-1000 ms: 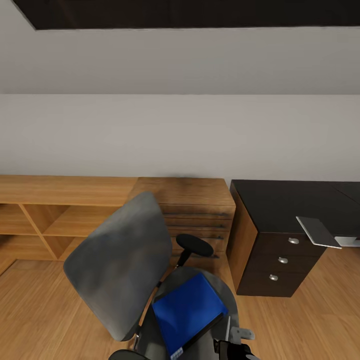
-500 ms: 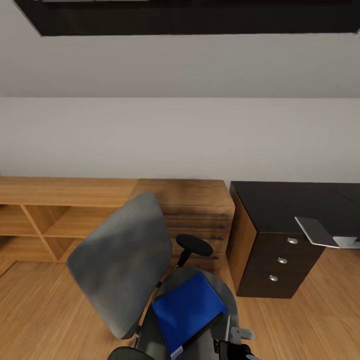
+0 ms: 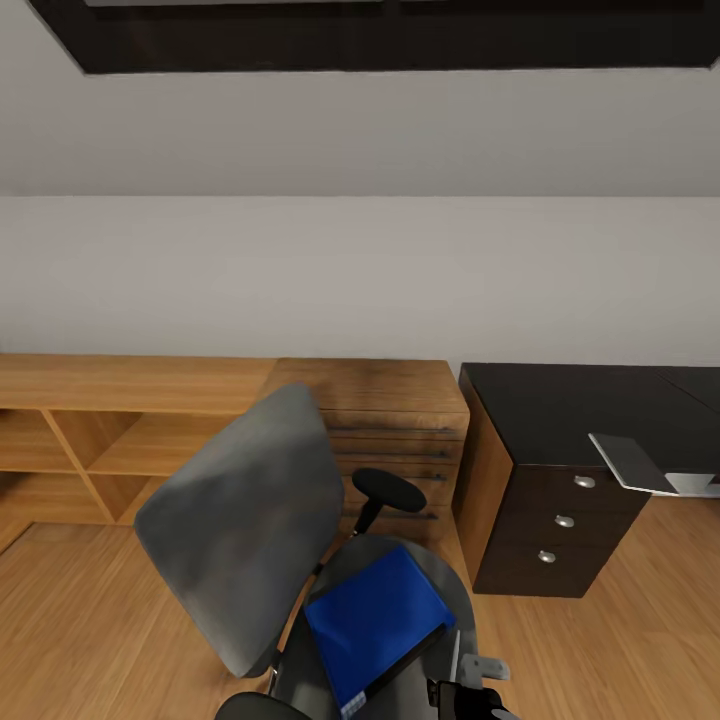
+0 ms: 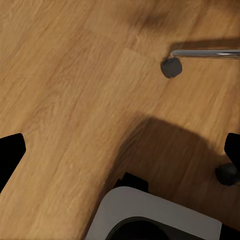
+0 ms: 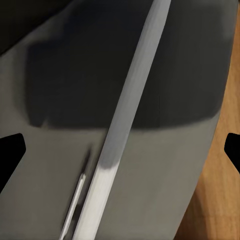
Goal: In the bedroom, organize the workspace by keeping the computer under the desk, ensuring the monitor is on the desk, placing the keyboard on the desk next to the monitor, placing the mouse on the desk next to the keyboard, moving the folder from the swivel chair onto the desk next to the mouse, stacking the notebook on top of the folder with the pen on top of the notebook, and positioning the swivel chair next to the desk.
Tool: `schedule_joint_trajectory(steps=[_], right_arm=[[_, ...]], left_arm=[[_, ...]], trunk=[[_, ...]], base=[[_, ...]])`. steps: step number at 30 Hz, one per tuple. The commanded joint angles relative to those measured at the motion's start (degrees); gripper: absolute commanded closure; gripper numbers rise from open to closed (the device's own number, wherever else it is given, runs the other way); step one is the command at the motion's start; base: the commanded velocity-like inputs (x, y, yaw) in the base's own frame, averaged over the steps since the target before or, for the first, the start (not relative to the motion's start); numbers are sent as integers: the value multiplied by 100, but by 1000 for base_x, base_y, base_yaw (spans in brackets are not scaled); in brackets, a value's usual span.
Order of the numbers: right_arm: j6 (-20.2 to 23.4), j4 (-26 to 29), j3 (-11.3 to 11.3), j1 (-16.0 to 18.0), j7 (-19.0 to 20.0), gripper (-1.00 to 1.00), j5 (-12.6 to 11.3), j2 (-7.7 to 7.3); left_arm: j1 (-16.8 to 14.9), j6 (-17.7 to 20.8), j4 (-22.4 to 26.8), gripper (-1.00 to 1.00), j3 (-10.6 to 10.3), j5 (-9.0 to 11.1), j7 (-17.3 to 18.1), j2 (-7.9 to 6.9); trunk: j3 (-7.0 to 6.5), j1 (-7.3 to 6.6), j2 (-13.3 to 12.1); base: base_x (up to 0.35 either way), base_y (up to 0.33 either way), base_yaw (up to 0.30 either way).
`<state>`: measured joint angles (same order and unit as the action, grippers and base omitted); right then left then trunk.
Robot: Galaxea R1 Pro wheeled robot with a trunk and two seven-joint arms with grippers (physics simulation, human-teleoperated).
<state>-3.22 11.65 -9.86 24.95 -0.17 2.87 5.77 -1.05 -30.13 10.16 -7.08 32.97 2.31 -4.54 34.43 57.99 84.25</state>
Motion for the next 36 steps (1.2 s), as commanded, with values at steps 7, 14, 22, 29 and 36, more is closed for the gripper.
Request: schedule_joint_trajectory(steps=[7,14,22,29,36], right_arm=[[-21,-14,-51,1,0,-100,38,3],[-21,-14,-51,1,0,-100,39,3],[-21,-14,-51,1,1,100,40,3],[-15,-14,-51,1,0,100,40,3],[-16,-14,-51,1,1,100,39,3]], left_arm=[[-6,-19,-6,-100,-39,61,24,-3],[-3,-19,-6,-100,-39,61,24,-3],[-7,-19,-6,-100,-39,61,24,-3],[-8,-19,-6,-100,-39,61,24,-3],[-6,-19,-6,-100,-39,61,24,-3]], trunk=[[6,139,2],[6,139,2],[6,139,2],[6,139,2],[6,139,2]], base=[[0,0,0],[0,0,0],[0,0,0],[0,0,0],[0,0,0]])
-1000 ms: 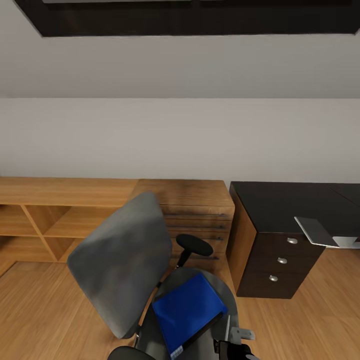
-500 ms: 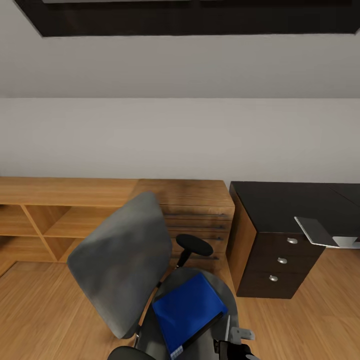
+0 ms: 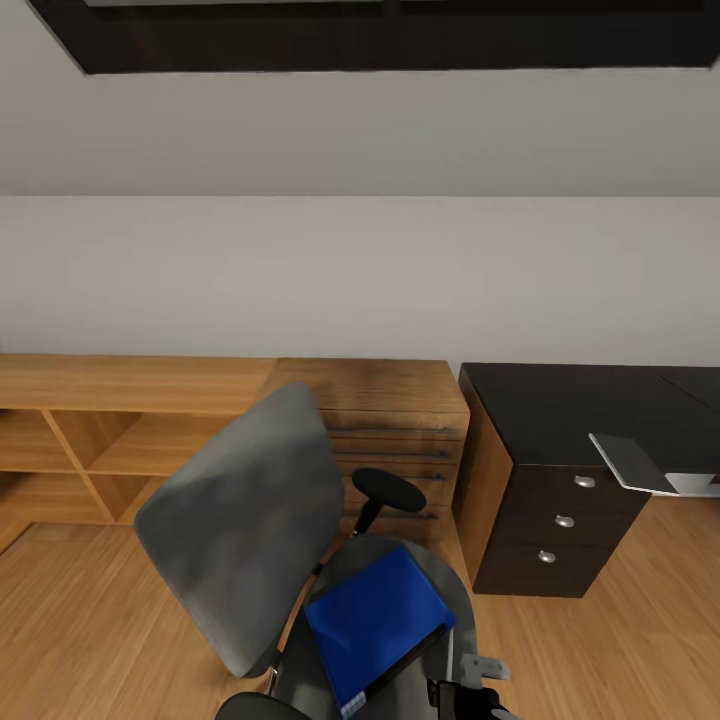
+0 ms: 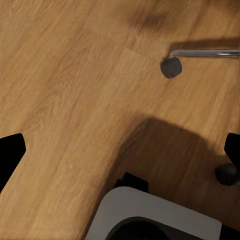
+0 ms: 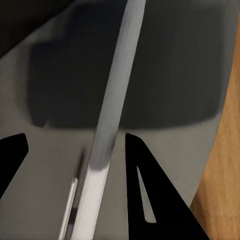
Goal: In the bedroom, organize the workspace by keeping the computer under the desk, ensuring the monitor is on the desk, placing the keyboard on the desk next to the monitor, placing the mouse on the desk next to the keyboard, moving the folder from the swivel chair onto the desk next to the mouse, stacking the notebook on top of the folder with the pen on top of the notebook, and positioning the swivel chair next to the desk.
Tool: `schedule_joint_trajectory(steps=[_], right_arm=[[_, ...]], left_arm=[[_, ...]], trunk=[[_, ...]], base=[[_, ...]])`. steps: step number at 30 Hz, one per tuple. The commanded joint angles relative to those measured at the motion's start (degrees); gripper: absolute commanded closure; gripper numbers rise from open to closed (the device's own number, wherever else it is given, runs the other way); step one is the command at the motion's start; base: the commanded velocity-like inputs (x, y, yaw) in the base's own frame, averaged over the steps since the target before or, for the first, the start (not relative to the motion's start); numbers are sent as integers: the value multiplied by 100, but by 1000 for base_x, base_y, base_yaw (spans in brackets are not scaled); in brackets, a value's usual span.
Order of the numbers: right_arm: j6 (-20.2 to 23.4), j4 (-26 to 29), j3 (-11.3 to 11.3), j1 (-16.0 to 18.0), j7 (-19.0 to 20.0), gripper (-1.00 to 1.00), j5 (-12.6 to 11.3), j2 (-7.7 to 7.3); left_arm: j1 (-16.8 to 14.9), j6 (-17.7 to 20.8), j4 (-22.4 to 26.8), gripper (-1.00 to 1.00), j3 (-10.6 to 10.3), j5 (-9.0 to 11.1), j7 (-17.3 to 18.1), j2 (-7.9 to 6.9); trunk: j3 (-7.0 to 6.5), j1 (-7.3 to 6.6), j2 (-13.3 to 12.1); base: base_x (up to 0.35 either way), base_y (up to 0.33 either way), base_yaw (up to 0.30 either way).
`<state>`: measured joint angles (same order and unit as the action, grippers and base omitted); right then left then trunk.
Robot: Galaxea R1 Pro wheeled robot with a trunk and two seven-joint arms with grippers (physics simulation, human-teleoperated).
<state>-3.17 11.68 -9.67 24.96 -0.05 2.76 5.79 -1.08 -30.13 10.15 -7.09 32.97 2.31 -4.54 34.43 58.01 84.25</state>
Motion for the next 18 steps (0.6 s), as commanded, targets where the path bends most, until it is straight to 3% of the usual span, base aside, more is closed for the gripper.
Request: schedule_joint_trajectory(steps=[1,18], right_arm=[[-22,-16,-70,0,-11,100,51,2],[-23,-16,-70,1,-12,100,50,2]], left_arm=[[-2,-19,-5,-100,-38,60,24,-3],[1,-19,-5,-100,-40,57,31,-5]], trunk=[[6,137,2],[6,137,2]], base=[[0,0,0],[0,0,0]])
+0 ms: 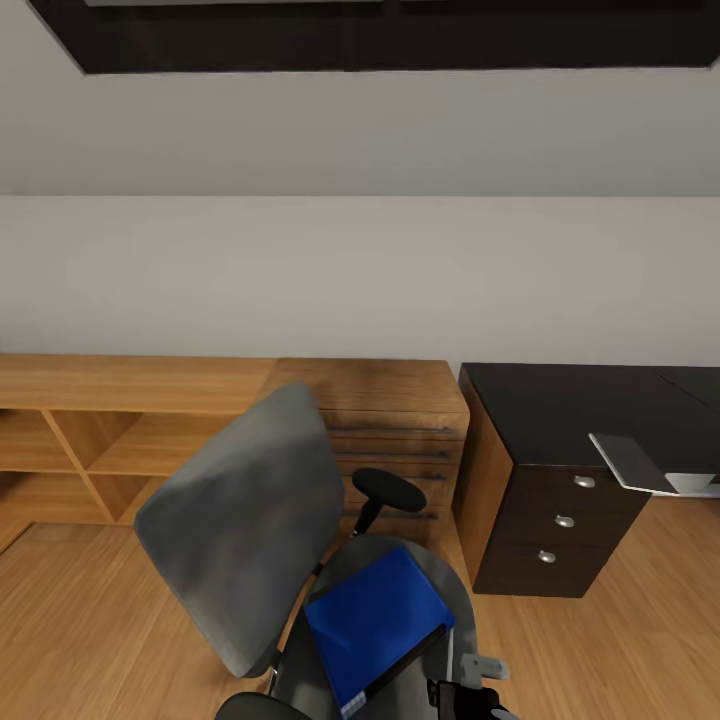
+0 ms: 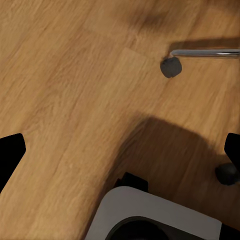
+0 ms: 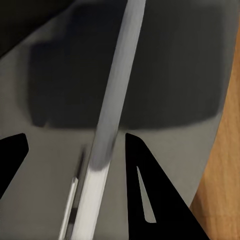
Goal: In the bedroom, organize the workspace by keeping the computer under the desk, ensuring the monitor is on the desk, placing the keyboard on the desk next to the monitor, placing the mouse on the desk next to the keyboard, moving the folder from the swivel chair onto the desk next to the mouse, stacking the notebook on top of the folder with the pen on top of the notebook, and positioning the swivel chair next to the desk.
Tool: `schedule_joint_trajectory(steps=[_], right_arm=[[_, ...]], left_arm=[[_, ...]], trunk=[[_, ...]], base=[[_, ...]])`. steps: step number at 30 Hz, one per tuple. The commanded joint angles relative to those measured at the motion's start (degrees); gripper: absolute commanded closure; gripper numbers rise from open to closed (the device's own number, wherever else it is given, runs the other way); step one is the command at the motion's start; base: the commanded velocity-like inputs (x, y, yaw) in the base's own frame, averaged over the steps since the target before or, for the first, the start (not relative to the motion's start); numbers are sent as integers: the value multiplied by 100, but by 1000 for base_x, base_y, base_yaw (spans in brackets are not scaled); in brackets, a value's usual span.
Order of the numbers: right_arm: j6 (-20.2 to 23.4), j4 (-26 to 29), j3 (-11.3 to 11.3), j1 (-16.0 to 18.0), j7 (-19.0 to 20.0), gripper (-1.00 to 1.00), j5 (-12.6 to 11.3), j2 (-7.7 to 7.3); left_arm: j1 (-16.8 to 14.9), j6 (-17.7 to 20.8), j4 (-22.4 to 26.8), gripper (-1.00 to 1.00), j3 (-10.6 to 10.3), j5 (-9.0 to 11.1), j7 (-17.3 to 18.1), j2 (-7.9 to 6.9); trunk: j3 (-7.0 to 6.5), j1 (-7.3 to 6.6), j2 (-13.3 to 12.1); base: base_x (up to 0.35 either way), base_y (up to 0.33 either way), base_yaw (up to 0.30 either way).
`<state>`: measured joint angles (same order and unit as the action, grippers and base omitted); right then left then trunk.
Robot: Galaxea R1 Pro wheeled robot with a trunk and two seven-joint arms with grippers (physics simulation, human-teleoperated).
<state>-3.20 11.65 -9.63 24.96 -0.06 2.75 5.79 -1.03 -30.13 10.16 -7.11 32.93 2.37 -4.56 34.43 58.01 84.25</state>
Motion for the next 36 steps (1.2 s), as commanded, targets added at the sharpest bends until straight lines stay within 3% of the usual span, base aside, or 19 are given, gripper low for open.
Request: schedule_joint_trajectory(steps=[1,8,13,28,36], right_arm=[[-19,-14,-74,0,-9,100,51,2],[-16,-14,-74,0,-9,100,51,2],[-15,-14,-74,0,-8,100,51,2],[-14,-14,-74,0,-7,100,50,2],[-14,-14,-74,0,-10,100,50,2]], left_arm=[[-3,-19,-5,-100,-38,59,25,-3],[-5,-19,-5,-100,-41,56,35,-1],[-5,-23,-5,-100,-44,56,51,-1],[-4,-19,-5,-100,-45,55,47,-1],[-4,-25,-5,-100,-45,55,60,-1]], trunk=[[6,137,2],[6,137,2],[-84,27,-199],[-84,27,-199],[-174,-82,-399]], base=[[0,0,0],[0,0,0],[0,0,0],[0,0,0],[0,0,0]])
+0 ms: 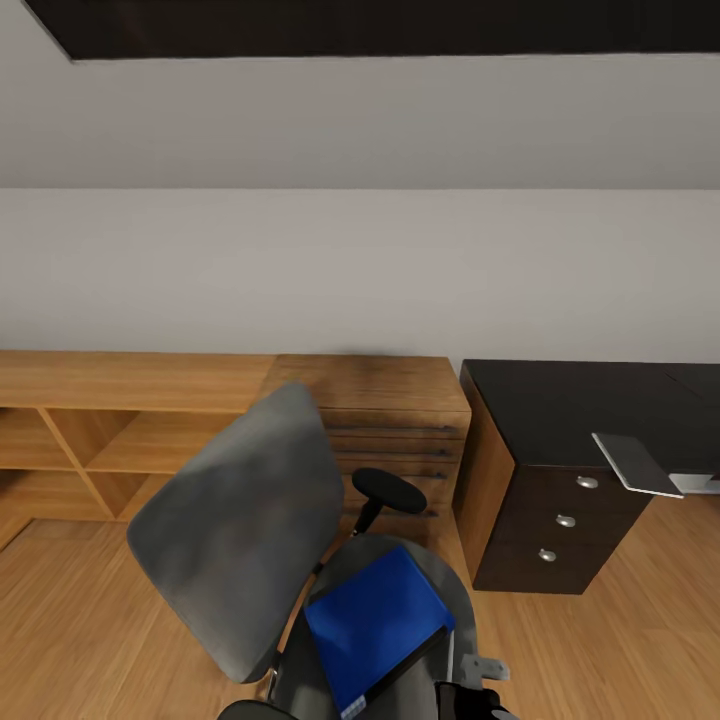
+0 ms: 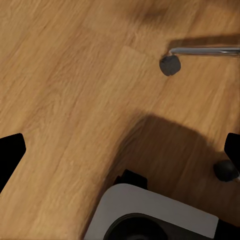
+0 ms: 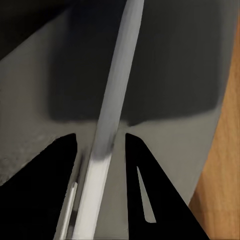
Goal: In the bedroom, organize the workspace by keeping the computer under the desk, ensuring the monitor is on the desk, placing the keyboard on the desk next to the monitor, placing the mouse on the desk next to the keyboard, moving the folder from the swivel chair onto the desk next to the mouse, stacking the notebook on top of the folder with the pen on top of the notebook, and positioning the swivel chair next to the desk.
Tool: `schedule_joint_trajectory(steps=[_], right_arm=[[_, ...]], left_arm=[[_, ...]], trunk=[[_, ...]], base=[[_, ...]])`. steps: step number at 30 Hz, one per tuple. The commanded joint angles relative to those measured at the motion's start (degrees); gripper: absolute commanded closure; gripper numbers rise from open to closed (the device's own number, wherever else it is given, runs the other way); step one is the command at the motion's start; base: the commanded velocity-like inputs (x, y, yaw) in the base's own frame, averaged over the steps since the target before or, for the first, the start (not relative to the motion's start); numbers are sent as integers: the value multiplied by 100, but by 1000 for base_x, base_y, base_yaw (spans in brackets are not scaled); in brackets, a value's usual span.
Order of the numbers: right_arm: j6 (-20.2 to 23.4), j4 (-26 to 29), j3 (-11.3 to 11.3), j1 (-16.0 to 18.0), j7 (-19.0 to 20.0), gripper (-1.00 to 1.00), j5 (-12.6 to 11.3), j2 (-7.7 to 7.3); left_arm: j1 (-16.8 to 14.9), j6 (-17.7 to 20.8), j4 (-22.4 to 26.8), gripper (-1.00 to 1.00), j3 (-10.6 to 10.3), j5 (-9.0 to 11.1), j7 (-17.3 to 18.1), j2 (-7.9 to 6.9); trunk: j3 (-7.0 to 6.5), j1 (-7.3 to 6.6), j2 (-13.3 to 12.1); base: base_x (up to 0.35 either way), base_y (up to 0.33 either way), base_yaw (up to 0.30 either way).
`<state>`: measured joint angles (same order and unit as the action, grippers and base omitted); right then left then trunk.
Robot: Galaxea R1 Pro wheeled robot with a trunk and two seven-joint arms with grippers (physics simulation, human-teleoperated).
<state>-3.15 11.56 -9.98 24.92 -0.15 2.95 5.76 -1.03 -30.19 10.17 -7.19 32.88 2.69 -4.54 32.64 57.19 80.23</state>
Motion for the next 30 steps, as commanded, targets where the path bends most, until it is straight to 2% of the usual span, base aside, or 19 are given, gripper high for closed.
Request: schedule_joint_trajectory(steps=[1,30], right_arm=[[-19,-4,-39,4,-2,100,31,4],[-19,-4,-39,4,2,100,31,4]], left_arm=[[-3,-18,-6,-100,-37,61,27,-3],[-5,-13,-6,-100,-37,61,21,-3]], trunk=[[5,0,3],[5,0,3]], base=[[0,0,0],[0,0,0]])
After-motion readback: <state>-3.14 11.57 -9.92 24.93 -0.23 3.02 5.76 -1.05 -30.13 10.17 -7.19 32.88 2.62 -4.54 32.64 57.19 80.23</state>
